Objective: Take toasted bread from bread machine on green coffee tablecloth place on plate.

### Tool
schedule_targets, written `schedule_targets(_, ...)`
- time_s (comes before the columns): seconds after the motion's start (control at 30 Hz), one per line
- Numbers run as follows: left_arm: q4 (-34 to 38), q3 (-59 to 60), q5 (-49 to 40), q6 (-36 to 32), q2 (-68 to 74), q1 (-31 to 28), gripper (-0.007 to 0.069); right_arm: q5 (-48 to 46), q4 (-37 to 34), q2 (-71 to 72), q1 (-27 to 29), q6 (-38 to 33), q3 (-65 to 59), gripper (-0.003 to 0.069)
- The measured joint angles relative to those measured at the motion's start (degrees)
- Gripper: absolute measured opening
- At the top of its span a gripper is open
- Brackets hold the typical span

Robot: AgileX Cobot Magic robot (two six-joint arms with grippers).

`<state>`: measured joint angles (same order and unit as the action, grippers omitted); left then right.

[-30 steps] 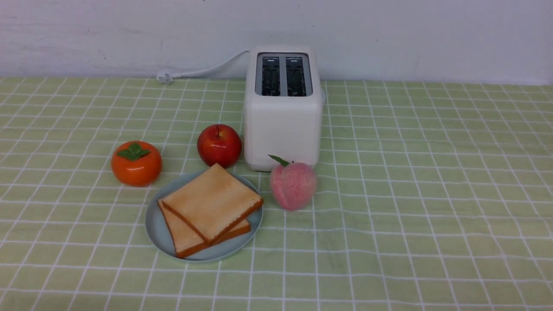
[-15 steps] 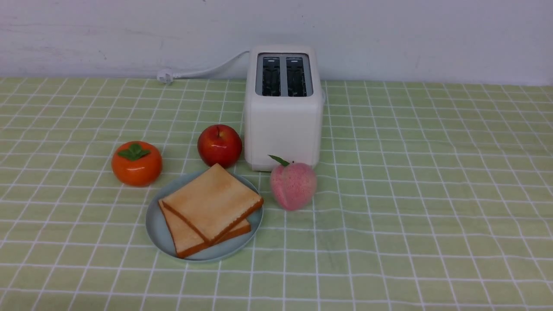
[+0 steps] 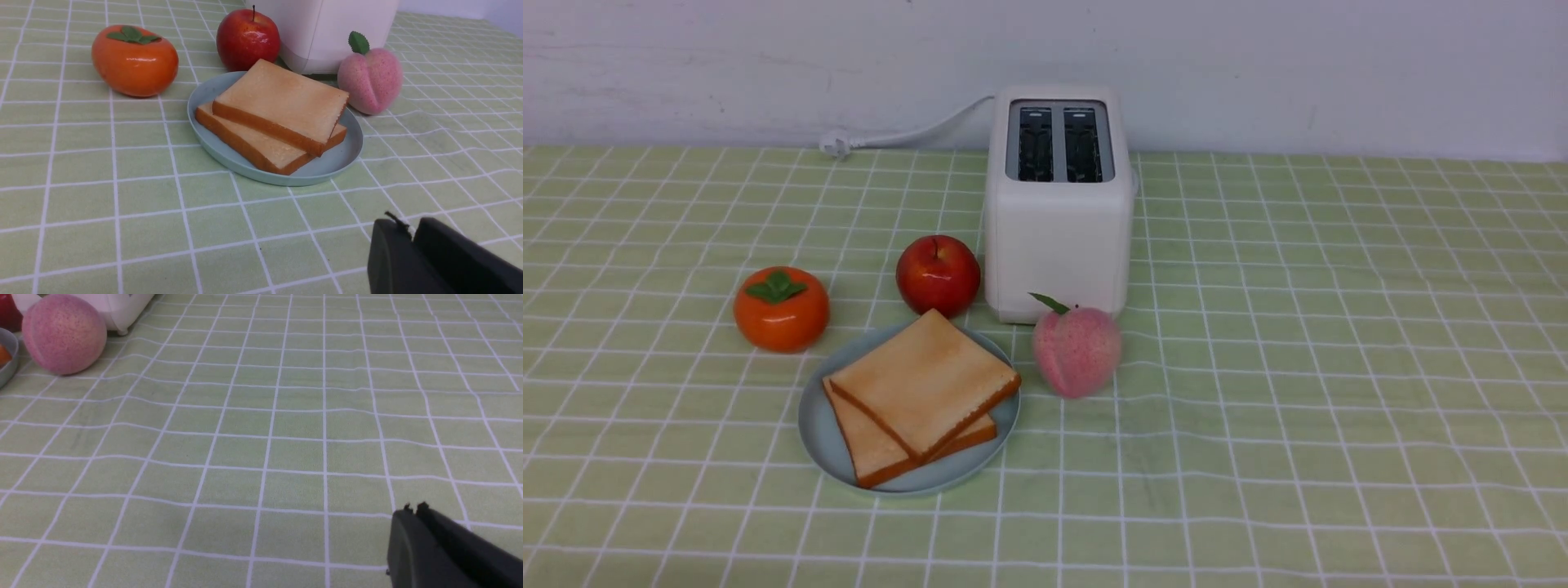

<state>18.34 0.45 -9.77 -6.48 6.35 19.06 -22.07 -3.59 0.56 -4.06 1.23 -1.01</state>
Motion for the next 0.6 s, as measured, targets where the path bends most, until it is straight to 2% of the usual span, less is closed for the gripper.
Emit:
schedule_targets(0.43,-1.3,0.1,0.6,0.3,0.0,-0.4,0.0085,0.0,0.0,0.0,0.0,0.0,0.0,0.0003)
schedule_targets(0.6,-4.4,0.1,2.7,6.0,-2.7,-7.2,0.0019,0.0,0.0,0.0,0.0,0.0,0.0,0.0008)
